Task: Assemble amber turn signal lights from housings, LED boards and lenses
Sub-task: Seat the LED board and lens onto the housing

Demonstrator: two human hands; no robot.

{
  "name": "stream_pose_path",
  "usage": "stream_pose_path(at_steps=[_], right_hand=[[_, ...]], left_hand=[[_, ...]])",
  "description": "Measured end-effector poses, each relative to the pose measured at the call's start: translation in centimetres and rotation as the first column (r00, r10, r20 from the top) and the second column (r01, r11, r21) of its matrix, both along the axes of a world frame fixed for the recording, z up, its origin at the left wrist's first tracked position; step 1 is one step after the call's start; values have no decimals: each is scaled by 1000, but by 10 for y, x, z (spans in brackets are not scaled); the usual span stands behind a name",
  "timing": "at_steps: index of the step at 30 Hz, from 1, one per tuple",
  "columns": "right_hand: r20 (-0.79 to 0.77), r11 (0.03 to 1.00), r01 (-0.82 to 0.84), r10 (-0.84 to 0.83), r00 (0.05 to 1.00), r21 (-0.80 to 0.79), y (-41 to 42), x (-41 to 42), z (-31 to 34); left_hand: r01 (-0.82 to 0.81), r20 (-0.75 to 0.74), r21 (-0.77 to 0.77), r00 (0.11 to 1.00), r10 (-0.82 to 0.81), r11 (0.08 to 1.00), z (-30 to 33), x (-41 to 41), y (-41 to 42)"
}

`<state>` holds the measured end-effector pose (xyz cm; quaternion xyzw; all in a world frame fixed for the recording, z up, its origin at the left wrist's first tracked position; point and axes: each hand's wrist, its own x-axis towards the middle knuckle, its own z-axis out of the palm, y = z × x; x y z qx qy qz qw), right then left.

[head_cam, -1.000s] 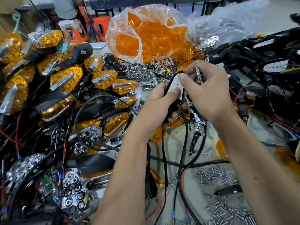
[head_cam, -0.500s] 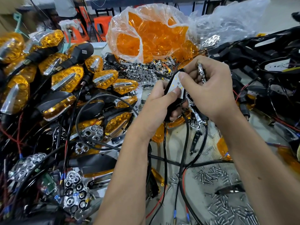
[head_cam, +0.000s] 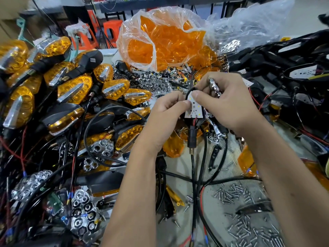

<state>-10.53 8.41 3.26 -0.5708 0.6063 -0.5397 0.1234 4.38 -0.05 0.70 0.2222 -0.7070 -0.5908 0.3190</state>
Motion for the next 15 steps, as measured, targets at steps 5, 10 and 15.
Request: stream_pose_path(at_steps=[5,10,15], right_hand=[[-18,987,-93,96,995,128,1,-1,-1],[-27,980,-100,106,994,173,2,-3,-1],[-23,978,-77,83,996,196,-1,-3,-3]], left_hand=[[-12,15,-52,1000,13,999,0,7,-3],[-32,54,-74,998,36,997,-3,10,-6],[-20,28,-80,999,22,997,-2,10,-6]])
